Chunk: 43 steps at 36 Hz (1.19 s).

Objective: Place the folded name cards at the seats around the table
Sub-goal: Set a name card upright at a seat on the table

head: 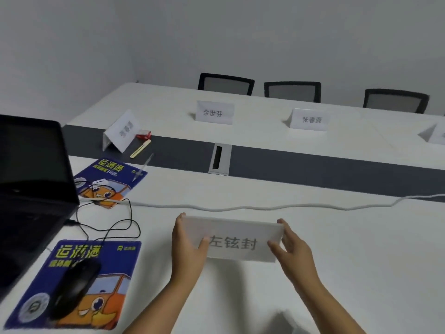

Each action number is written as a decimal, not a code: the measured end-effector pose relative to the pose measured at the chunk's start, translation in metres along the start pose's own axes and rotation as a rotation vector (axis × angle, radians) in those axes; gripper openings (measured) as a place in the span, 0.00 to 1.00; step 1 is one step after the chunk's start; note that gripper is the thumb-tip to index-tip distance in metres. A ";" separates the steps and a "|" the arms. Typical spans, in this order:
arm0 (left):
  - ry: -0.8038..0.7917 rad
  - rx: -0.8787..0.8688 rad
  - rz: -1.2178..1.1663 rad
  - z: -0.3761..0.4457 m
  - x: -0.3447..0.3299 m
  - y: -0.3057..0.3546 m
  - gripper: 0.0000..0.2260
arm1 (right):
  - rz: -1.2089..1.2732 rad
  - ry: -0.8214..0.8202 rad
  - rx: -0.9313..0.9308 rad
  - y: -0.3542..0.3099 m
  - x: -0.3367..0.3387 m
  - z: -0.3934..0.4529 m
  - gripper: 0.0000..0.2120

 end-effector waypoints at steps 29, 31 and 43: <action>0.114 0.203 0.214 0.085 0.035 -0.137 0.20 | 0.012 -0.162 -0.119 0.059 -0.119 0.085 0.21; 0.129 0.224 0.182 0.079 0.036 -0.150 0.17 | -0.115 -0.181 -0.066 0.062 -0.123 0.085 0.08; 0.262 0.217 0.249 0.079 0.038 -0.145 0.13 | -0.340 -0.168 0.108 0.071 -0.137 0.103 0.22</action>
Point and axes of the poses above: each hand's wrist, its own z-axis towards the middle knuckle, its own x-axis out of the back of the hand, y = z × x, the point moved 6 cm from there along z, towards the middle knuckle, and after that the axes turned 1 degree about z, right-handed, at the moved point
